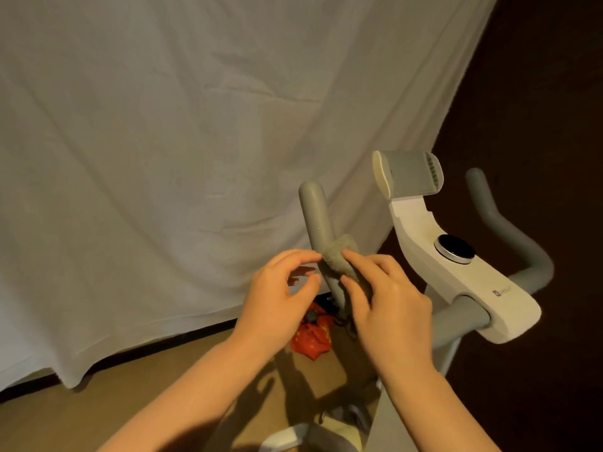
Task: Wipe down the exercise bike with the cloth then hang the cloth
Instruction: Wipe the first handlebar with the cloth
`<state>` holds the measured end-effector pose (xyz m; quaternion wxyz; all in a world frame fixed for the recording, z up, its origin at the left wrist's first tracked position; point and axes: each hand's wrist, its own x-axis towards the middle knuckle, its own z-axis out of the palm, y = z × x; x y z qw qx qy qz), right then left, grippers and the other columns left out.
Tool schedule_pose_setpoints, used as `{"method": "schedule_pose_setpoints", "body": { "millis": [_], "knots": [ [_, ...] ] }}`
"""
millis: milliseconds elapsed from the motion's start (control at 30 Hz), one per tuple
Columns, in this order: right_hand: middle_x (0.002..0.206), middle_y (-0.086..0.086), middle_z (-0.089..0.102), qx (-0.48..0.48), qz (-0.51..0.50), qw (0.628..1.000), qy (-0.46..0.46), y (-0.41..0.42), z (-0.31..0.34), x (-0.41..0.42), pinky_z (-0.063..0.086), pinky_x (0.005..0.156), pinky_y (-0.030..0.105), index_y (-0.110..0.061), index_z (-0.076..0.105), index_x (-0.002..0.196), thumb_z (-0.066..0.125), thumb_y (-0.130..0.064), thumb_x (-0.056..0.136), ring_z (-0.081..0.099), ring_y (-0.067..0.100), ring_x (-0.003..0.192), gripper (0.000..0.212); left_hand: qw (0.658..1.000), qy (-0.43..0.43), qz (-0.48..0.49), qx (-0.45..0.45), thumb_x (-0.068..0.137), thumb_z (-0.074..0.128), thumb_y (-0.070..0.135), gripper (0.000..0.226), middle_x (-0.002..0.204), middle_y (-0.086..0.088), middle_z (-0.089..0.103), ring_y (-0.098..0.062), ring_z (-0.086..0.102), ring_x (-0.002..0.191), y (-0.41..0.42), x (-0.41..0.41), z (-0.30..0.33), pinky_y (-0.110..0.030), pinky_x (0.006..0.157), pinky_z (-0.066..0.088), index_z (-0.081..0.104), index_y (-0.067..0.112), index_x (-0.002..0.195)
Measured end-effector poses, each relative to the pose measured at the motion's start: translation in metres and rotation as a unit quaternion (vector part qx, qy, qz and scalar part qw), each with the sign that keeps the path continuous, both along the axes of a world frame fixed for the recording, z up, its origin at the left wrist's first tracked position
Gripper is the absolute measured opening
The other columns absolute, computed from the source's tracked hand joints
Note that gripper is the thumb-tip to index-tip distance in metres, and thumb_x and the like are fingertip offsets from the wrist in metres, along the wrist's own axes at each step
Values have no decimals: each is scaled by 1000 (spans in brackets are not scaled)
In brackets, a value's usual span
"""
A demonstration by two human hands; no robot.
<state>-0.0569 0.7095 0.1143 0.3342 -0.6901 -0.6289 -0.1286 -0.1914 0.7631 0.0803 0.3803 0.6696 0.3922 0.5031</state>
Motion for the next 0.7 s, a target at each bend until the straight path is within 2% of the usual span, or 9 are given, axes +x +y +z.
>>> {"method": "schedule_pose_setpoints", "body": {
  "millis": [67, 133, 267, 333, 500, 600, 700],
  "knots": [
    [97, -9, 65, 5, -8, 1000, 8, 10, 1, -2, 26, 50, 9, -28, 72, 113, 75, -24, 82, 63, 12, 70, 31, 1000, -7, -3, 10, 89, 64, 6, 29, 108, 15, 63, 4, 62, 95, 7, -4, 3, -19, 87, 50, 66, 28, 109],
    [98, -8, 66, 18, -14, 1000, 8, 31, 3, -14, 34, 52, 16, -26, 72, 113, 75, -21, 82, 63, 13, 70, 31, 1000, -11, 1, 4, 88, 64, 6, 35, 108, 13, 63, 5, 62, 93, 15, -5, 6, -19, 85, 51, 62, 36, 106],
    [101, -11, 67, 2, -10, 999, 34, 21, 1, -5, 29, 56, 6, -28, 72, 115, 74, -23, 84, 57, 4, 69, 32, 1000, -3, -24, -6, 88, 63, 5, 35, 105, 12, 63, 5, 62, 93, 26, -14, 12, -20, 85, 51, 61, 38, 102],
    [102, -12, 68, -7, -17, 998, 66, 13, 2, 0, 37, 59, 13, -31, 71, 115, 72, -26, 86, 61, 6, 76, 30, 1000, -11, -27, -5, 89, 62, 5, 36, 104, 11, 64, 5, 62, 93, 34, -17, 14, -21, 84, 50, 61, 39, 100],
    [111, -10, 65, 34, -50, 992, 112, 51, 7, -25, 41, 71, 21, -30, 66, 121, 64, -24, 92, 61, 9, 95, 30, 999, -24, -45, -19, 90, 62, 6, 31, 111, 9, 62, 6, 62, 93, 45, -13, 19, -19, 83, 51, 62, 32, 108],
    [112, -13, 65, -3, -51, 995, 82, 27, 2, -17, 41, 71, 19, -33, 62, 125, 63, -30, 92, 61, 7, 96, 33, 998, -12, -62, -8, 90, 61, 7, 36, 107, 11, 62, 8, 61, 93, 50, -21, 19, -16, 81, 49, 58, 40, 103],
    [111, -11, 68, -24, -72, 991, 115, 35, 8, -15, 48, 76, 30, -36, 62, 124, 60, -34, 94, 63, 13, 101, 30, 998, -20, -57, 1, 90, 61, 7, 38, 107, 11, 62, 8, 60, 93, 60, -25, 20, -14, 81, 48, 57, 42, 103]
  ]
}}
